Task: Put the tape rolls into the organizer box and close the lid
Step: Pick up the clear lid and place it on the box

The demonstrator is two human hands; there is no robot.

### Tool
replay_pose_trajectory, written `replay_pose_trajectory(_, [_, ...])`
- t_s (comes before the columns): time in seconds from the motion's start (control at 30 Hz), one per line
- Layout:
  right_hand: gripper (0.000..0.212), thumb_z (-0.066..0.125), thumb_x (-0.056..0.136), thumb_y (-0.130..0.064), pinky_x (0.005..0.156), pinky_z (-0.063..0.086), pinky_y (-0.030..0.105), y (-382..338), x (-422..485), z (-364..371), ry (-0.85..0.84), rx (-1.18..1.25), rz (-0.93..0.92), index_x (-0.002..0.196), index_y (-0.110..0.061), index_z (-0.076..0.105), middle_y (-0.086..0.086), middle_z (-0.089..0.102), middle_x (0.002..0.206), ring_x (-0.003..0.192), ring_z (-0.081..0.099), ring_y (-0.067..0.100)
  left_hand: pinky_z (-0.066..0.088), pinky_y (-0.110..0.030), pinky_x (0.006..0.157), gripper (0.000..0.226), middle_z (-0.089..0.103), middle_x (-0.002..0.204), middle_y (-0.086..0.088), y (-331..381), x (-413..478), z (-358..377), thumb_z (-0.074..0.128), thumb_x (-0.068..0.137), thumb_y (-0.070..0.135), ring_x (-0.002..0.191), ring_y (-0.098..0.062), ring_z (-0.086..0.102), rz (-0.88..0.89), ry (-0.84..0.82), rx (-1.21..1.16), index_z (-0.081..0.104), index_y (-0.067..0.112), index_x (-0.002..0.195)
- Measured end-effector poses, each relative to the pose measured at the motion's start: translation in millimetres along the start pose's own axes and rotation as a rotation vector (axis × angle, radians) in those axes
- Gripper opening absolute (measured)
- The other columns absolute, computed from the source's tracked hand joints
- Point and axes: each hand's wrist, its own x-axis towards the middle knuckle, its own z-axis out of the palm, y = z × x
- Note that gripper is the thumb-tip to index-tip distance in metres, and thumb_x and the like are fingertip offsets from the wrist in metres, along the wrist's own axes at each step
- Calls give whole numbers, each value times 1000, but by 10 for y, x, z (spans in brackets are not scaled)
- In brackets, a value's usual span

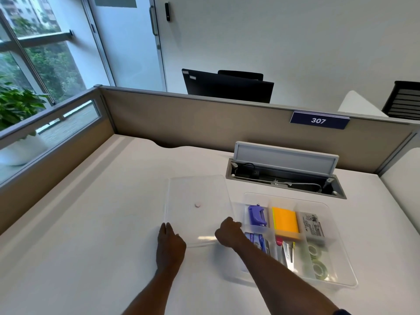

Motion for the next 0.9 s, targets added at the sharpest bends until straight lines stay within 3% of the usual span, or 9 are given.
replay_pose_trajectory(0.1, [41,43,88,-14,93,45,34,23,103,1,35,27,38,124,5,45,24,52,128,117,54,38,23,-36,116,56,23,153,-23,-36,64,-24,41,91,5,143,-32,22,3,7,21,25,-5,143])
replay_pose_trajectory(0.2, [38,47,83,-14,85,55,39,-31,103,42,77,179,73,117,1,47,22,57,117,102,62,36,37,-47,108,50,41,139,-28,-39,169,-55,44,82,2,127,-41,39,-91,59,14,39,-9,131])
replay_pose_trajectory(0.27, [33,48,81,-11,57,56,29,-37,67,35,92,314,120,111,3,49,22,63,104,72,67,29,44,-49,96,37,55,118,-29,-14,236,-112,47,77,5,110,-43,49,-155,102,35,48,-8,111])
replay_pose_trajectory(0.33, [23,47,80,-8,39,41,18,-31,62,2,87,388,155,98,5,54,18,66,84,47,61,22,43,-47,91,31,58,112,-28,33,280,-184,50,78,10,106,-44,50,-211,114,33,49,-5,105])
replay_pose_trajectory(0.47, [9,45,80,-10,46,46,20,-74,59,-135,116,472,125,74,-7,51,11,62,69,50,62,23,44,-47,92,45,58,112,-30,76,398,-280,55,83,32,108,-45,53,-339,146,-16,54,-6,108])
replay_pose_trajectory(0.57, [10,42,80,-8,49,50,25,-70,170,-291,135,535,84,74,-9,50,11,63,72,52,63,24,44,-47,93,54,60,110,-33,77,478,-336,51,84,40,105,-46,55,-329,186,-97,59,-9,105])
replay_pose_trajectory(0.67, [14,43,85,-5,50,49,28,-47,265,-550,143,602,15,73,-9,50,8,58,63,50,58,23,46,-42,92,38,66,105,-29,178,547,-396,52,89,28,102,-42,60,-225,189,-258,67,-6,95])
replay_pose_trajectory(0.77, [20,44,90,0,42,49,22,-10,260,-891,172,733,-21,73,-12,46,2,55,51,41,58,17,48,-38,77,24,68,84,-20,470,546,-474,54,85,27,86,-35,63,-142,105,-590,66,8,76])
replay_pose_trajectory(0.9, [15,46,89,-5,55,50,30,149,164,-1263,228,933,-61,77,-12,52,9,50,71,54,54,22,46,-35,73,5,70,88,-8,969,532,-550,60,83,17,89,-26,64,-15,-65,-880,61,20,79])
